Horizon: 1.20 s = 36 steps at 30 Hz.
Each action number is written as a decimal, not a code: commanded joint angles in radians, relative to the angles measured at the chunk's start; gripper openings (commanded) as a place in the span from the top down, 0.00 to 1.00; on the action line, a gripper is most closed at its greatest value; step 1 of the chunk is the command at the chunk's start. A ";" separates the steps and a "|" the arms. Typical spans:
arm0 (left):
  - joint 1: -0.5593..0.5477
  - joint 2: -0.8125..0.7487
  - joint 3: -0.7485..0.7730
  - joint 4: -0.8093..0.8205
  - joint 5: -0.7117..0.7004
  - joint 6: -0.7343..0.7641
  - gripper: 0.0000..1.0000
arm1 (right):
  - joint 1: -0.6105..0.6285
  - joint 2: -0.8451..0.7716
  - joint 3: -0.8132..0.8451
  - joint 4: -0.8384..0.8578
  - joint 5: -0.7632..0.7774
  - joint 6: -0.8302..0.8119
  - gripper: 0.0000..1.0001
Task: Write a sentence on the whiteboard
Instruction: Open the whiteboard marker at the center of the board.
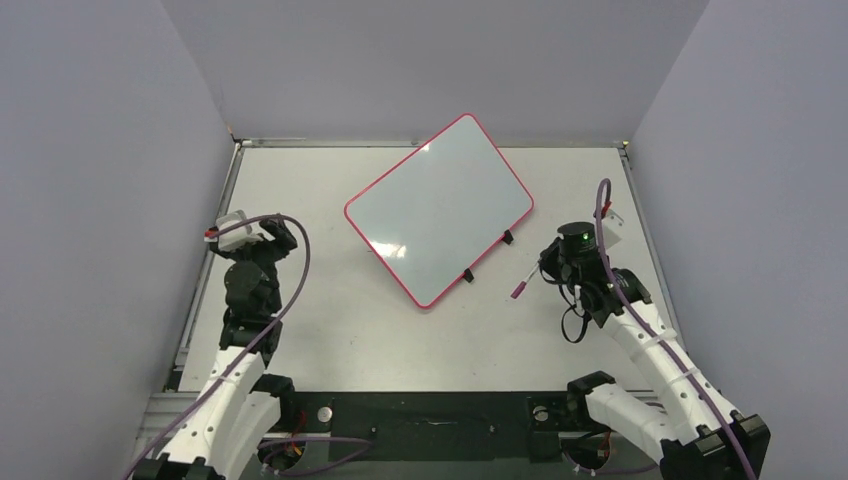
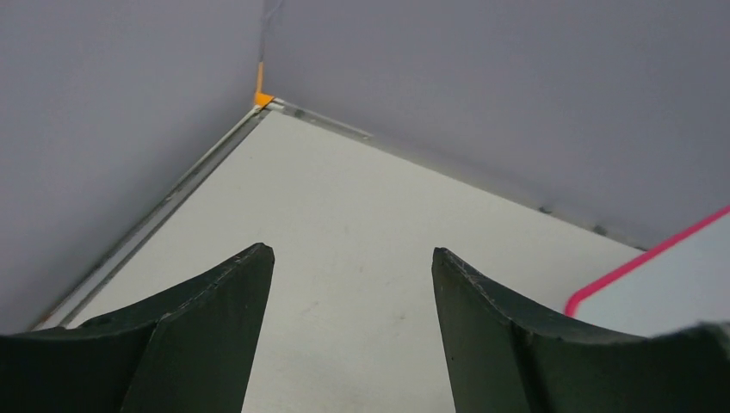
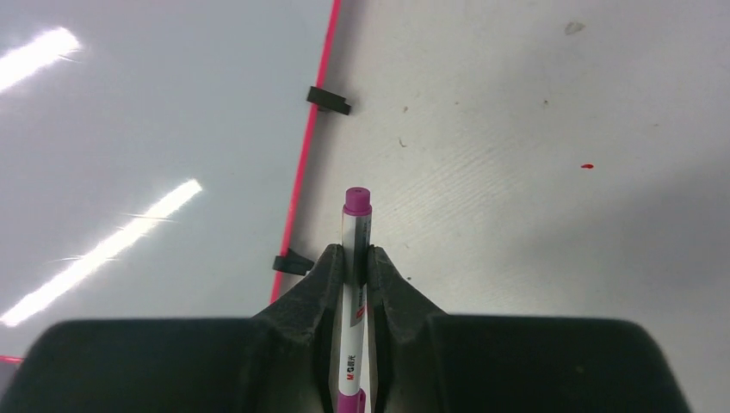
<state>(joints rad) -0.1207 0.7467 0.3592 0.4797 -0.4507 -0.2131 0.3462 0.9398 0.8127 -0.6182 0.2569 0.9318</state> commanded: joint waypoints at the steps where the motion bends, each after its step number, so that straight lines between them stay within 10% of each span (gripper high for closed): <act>1: -0.011 -0.100 0.135 -0.200 0.193 -0.201 0.34 | 0.025 -0.045 0.068 0.073 -0.001 0.040 1.00; 15: -0.069 0.022 0.270 -0.002 1.043 -0.416 0.42 | 0.325 0.007 0.242 0.170 0.182 0.124 1.00; 36: -0.556 0.337 0.507 -0.124 1.143 -0.173 0.43 | 0.510 0.122 0.438 0.189 0.286 0.066 1.00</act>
<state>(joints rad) -0.6331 1.0435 0.8127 0.3592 0.6937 -0.4461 0.8295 1.0569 1.2106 -0.4587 0.4988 1.0142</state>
